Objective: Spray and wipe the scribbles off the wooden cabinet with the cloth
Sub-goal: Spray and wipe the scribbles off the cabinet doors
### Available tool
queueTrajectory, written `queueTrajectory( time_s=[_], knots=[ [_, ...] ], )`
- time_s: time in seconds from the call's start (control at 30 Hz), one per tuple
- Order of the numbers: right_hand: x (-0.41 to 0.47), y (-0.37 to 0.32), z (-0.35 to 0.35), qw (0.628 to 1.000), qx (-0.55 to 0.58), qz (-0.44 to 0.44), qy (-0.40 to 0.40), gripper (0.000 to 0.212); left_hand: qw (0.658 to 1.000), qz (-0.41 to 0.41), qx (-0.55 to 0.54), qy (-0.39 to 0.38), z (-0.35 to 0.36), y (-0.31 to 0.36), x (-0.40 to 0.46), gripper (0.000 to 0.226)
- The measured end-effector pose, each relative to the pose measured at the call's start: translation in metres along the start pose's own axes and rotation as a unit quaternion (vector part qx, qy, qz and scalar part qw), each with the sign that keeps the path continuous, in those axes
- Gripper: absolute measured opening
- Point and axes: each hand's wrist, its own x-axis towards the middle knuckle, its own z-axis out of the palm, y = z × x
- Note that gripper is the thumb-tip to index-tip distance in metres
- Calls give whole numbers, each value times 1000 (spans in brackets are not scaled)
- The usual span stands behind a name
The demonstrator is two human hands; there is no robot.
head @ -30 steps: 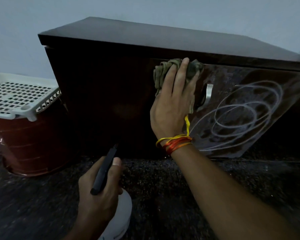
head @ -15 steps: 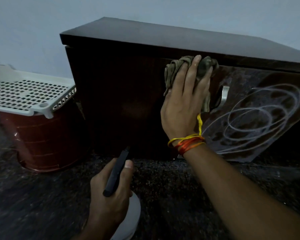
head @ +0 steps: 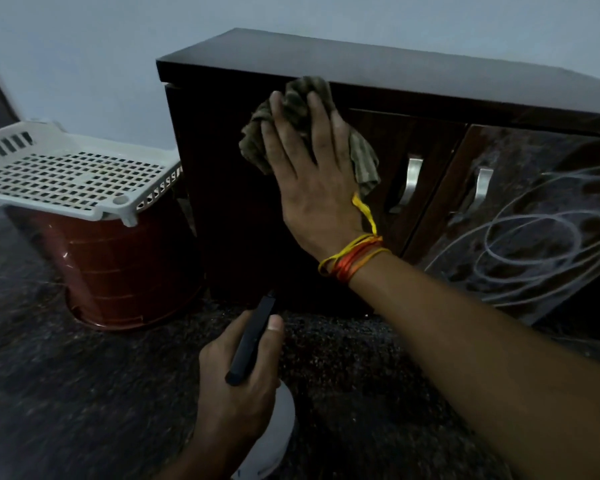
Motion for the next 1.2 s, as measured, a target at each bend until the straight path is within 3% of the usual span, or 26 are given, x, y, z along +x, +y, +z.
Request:
queueTrajectory(
  time_s=[0.1,0.23,0.3,0.53,0.73,0.83,0.9,1.07,1.2],
  knots=[
    [-24,-1,9,998,-29,-36,-30,53,1000,4,4,8,-7,-1,1,46],
    [-59,0,16,979,-75,-152,-114,59,1000,14,20,13,-16,0,1,47],
    [-44,4,14,978,-72,-168,-102,58,1000,13,18,22,-19,-1,-1,46],
    [0,-15,24,996,-54,-74,-16,54,999,8,31,29,-29,-2,-2,35],
    [-48,-44,61,967,-76,-226,-90,52,998,4,50,41,-43,-3,1,16],
    [-48,-52,65,971,-59,-207,-101,52,997,13,56,56,-48,-8,0,35],
    [-41,-53,59,976,-31,-189,-102,53,997,9,58,54,-49,-11,-1,36],
    [-68,-67,73,973,-72,-196,-99,56,997,3,60,50,-48,-15,0,55],
    [-104,-92,94,952,-47,-244,-180,49,996,2,75,53,-50,-18,-1,49]
  ],
)
